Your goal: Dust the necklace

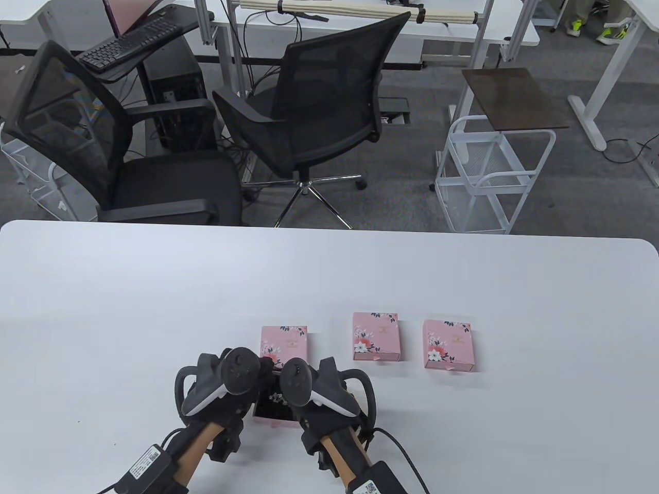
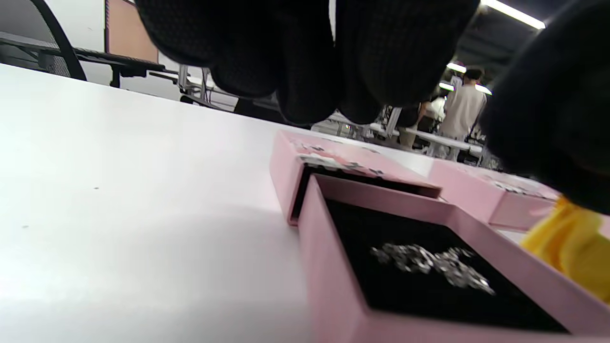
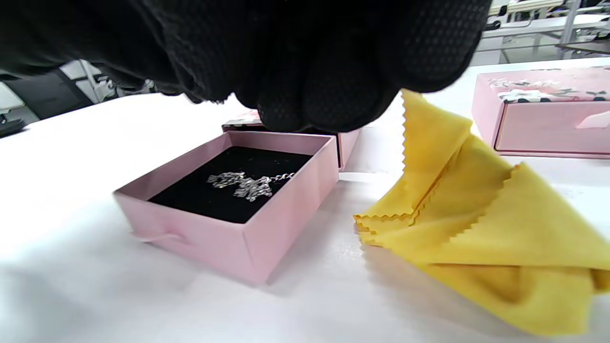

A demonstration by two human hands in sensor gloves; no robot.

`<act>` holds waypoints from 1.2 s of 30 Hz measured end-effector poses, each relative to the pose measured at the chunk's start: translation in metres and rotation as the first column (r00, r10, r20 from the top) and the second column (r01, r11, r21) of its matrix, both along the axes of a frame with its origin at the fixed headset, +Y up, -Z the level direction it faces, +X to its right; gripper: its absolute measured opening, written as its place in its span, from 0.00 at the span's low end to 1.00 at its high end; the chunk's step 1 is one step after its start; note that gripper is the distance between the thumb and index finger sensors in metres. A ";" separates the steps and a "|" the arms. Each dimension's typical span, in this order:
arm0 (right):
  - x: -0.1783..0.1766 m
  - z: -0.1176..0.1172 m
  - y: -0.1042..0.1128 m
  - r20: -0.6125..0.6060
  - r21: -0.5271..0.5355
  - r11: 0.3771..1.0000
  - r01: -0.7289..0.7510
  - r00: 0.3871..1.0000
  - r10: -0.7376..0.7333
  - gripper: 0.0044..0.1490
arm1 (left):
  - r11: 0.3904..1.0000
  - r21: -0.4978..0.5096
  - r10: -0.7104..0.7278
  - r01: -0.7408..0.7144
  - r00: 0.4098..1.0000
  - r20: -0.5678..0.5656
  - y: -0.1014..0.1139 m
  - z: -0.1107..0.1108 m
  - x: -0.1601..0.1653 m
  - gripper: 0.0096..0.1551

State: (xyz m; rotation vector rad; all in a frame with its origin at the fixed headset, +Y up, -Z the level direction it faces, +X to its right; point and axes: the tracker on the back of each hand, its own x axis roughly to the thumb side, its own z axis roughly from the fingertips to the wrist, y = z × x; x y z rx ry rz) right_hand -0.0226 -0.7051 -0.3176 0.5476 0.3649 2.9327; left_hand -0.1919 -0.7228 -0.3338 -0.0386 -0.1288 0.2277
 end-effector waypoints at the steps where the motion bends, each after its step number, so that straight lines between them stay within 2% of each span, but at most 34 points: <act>1: -0.002 0.001 0.001 -0.019 -0.031 0.999 -0.021 1.000 0.020 0.26 | 1.000 -0.002 0.000 0.000 1.000 0.000 -0.003 -0.001 -0.001 0.23; 4: -0.009 0.006 -0.002 -0.059 -0.092 0.990 -0.102 0.994 0.097 0.28 | 0.997 -0.077 0.002 0.003 0.998 0.063 -0.020 -0.006 0.000 0.27; 7: -0.018 0.009 -0.012 -0.089 -0.086 0.975 -0.206 0.976 0.199 0.33 | 0.988 -0.154 0.031 -0.012 0.992 0.123 -0.033 -0.009 0.003 0.30; 11: -0.024 0.011 -0.024 -0.102 -0.076 0.956 -0.283 0.956 0.275 0.37 | 0.982 -0.186 0.012 0.014 0.990 0.141 -0.040 -0.011 0.001 0.32; 14: -0.024 0.012 -0.028 -0.100 -0.063 0.945 -0.321 0.944 0.314 0.36 | 0.979 -0.205 0.017 0.013 0.989 0.144 -0.042 -0.012 -0.001 0.32; 19: -0.023 0.012 -0.034 -0.078 0.035 0.939 -0.342 0.936 0.344 0.27 | 0.976 -0.217 0.042 -0.011 0.990 0.138 -0.043 -0.013 -0.004 0.31; 22: -0.023 0.012 -0.034 -0.083 0.055 0.940 -0.338 0.936 0.341 0.26 | 0.976 -0.219 0.042 -0.011 0.990 0.137 -0.043 -0.013 -0.004 0.31; 36: -0.016 0.012 -0.018 -0.070 0.122 0.954 -0.275 0.956 0.285 0.26 | 0.966 -0.255 0.069 -0.034 0.989 0.129 -0.042 -0.015 -0.008 0.31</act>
